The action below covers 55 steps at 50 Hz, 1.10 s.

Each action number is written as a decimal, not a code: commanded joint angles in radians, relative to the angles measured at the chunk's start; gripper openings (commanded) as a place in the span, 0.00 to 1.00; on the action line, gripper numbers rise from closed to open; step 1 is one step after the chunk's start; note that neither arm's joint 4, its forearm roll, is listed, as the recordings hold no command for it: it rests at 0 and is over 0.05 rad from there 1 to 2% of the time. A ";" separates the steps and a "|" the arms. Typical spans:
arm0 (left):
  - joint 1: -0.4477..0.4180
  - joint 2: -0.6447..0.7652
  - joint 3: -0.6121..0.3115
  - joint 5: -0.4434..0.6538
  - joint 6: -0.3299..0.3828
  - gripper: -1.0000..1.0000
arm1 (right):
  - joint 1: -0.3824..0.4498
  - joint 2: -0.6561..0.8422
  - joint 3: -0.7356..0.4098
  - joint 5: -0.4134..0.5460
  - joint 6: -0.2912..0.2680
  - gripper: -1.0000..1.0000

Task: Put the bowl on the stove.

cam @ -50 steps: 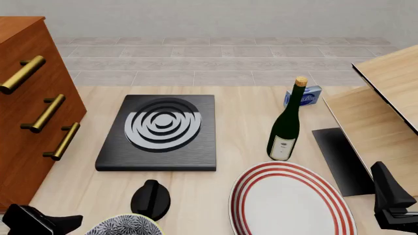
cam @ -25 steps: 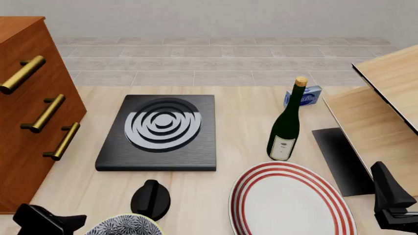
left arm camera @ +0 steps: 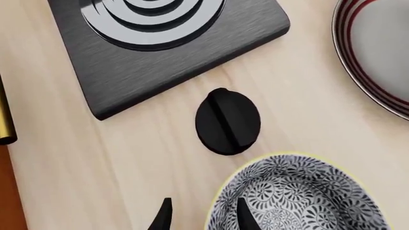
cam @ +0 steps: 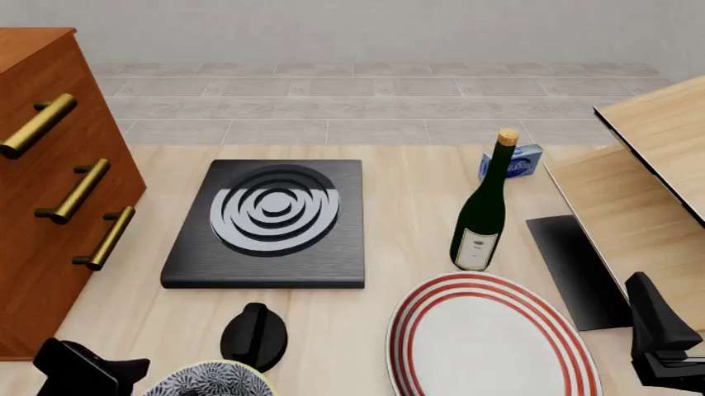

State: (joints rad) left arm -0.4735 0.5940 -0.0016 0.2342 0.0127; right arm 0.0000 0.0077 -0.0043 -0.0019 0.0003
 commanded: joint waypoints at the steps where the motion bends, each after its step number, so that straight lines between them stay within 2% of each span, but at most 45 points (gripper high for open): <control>1: 0.006 0.035 0.001 -0.028 0.009 1.00 | 0.000 0.000 0.000 0.000 0.000 1.00; 9: -0.002 0.003 0.001 -0.013 0.012 1.00 | 0.000 0.000 0.000 0.000 0.000 1.00; 10: 0.021 0.016 0.001 -0.034 0.040 0.00 | 0.000 0.000 0.000 0.000 0.000 1.00; 15: -0.003 -0.033 0.001 0.004 0.026 0.00 | 0.000 0.000 0.000 0.000 0.000 1.00; 18: 0.010 -0.008 0.001 -0.031 0.035 0.00 | 0.000 0.000 0.000 0.000 0.000 1.00; 26: 0.007 -0.020 -0.007 -0.033 0.052 0.00 | 0.000 0.000 0.000 0.000 0.000 1.00; 33: -0.023 -0.078 -0.048 0.038 0.047 0.00 | 0.000 0.000 0.000 0.000 0.000 1.00; 36: -0.043 -0.128 -0.072 0.092 0.046 0.00 | 0.000 0.000 0.000 0.000 0.000 1.00; 38: -0.080 -0.203 -0.116 0.182 0.039 0.00 | 0.000 0.000 0.000 0.000 0.000 1.00; 43: -0.090 -0.225 -0.161 0.224 0.039 0.00 | 0.000 0.000 0.000 0.000 0.000 1.00; 44: -0.112 -0.267 -0.192 0.271 0.034 0.00 | 0.000 0.000 0.000 0.000 0.000 1.00; 55: -0.117 -0.288 -0.355 0.349 0.017 0.00 | 0.000 0.000 0.000 0.000 0.000 1.00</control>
State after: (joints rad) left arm -0.5710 0.3537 -0.2208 0.4946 0.0419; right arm 0.0000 0.0077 -0.0043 -0.0019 0.0003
